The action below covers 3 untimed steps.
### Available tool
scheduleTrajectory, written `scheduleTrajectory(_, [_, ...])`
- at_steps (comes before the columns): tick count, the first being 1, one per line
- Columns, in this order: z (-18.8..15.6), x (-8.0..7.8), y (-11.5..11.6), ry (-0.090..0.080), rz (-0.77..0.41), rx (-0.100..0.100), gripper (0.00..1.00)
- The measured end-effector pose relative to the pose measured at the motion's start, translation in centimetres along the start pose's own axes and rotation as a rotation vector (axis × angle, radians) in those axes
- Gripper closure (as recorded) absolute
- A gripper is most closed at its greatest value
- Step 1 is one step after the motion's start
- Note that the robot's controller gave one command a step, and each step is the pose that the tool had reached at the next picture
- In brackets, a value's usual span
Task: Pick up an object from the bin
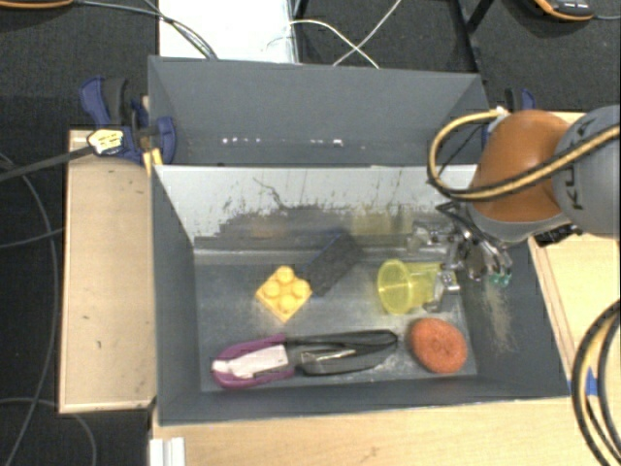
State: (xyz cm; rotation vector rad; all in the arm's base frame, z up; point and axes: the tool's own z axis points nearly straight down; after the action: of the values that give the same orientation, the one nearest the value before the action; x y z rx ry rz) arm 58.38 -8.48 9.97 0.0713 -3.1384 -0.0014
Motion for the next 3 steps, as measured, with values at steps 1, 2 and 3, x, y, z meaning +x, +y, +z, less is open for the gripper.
scheduleTrajectory(1, [-0.1, -0.4, -2.9, -0.032, -0.229, 0.011, 0.0])
scheduleTrajectory(2, [3.0, -0.2, -1.4, 0.0, 0.01, -0.002, 0.0])
scheduleTrajectory(3, [2.9, -0.2, -0.7, -0.033, -0.28, 0.012, 1.0])
